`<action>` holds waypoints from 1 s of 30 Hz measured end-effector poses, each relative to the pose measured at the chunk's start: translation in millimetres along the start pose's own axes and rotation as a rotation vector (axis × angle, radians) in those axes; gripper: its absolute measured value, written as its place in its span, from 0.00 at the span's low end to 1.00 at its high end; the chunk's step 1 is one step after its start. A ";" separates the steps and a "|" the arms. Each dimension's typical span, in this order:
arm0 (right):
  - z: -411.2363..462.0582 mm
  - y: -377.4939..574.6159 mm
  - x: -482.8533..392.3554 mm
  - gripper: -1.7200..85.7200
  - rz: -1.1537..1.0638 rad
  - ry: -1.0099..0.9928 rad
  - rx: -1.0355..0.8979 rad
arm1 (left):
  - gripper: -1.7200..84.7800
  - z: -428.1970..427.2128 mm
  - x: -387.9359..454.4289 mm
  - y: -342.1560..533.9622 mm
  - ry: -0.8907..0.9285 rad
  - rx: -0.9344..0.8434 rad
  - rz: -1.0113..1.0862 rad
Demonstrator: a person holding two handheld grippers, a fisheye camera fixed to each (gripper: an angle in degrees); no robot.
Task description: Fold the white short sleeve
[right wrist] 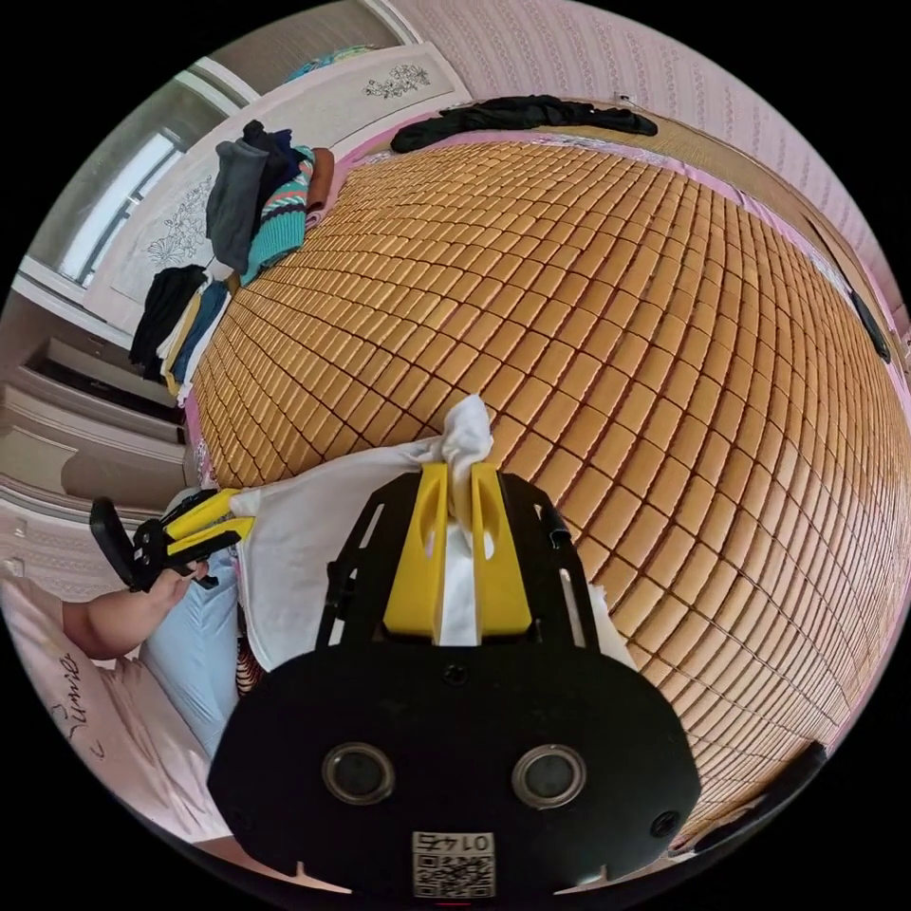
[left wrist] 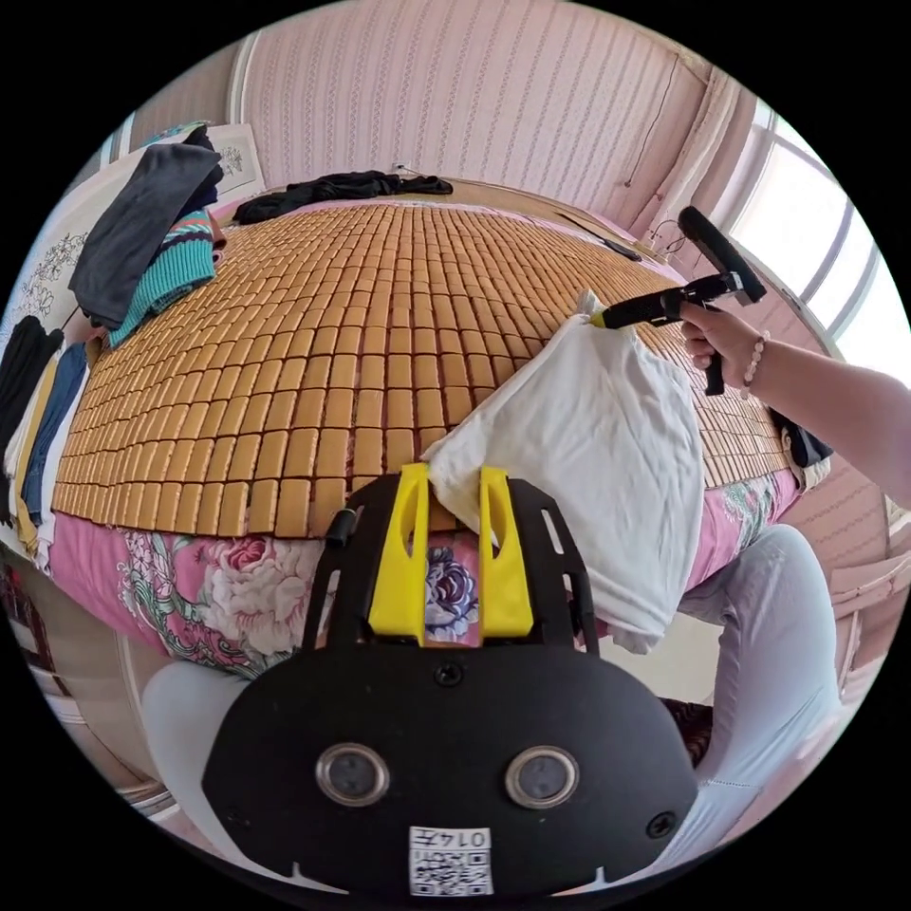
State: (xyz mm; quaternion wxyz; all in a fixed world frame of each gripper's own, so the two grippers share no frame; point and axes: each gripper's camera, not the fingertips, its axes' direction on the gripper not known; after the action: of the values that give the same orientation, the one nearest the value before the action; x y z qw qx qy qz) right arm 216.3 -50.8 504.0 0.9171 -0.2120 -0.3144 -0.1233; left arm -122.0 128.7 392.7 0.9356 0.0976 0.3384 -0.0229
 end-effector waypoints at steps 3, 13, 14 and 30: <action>-37.3 40.4 -4.4 0.07 0.004 -0.076 0.128 | 0.02 -4.6 10.4 9.3 -0.027 0.009 0.022; -161.6 210.0 -35.9 0.06 0.026 -0.077 0.520 | 0.01 -147.1 92.9 30.4 0.128 0.360 0.357; -177.0 234.9 -36.1 0.06 0.047 -0.082 0.581 | 0.01 -163.4 109.9 30.8 0.151 0.389 0.398; -398.5 521.6 18.4 0.06 0.510 0.427 0.867 | 0.01 -112.9 422.8 -70.0 0.859 0.276 0.674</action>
State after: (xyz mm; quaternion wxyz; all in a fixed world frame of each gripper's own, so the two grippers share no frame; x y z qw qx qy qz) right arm 627.0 220.6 69.3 0.9646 0.1459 -0.0820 0.2036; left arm 124.9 92.2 26.5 0.6478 0.3226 0.6331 0.2748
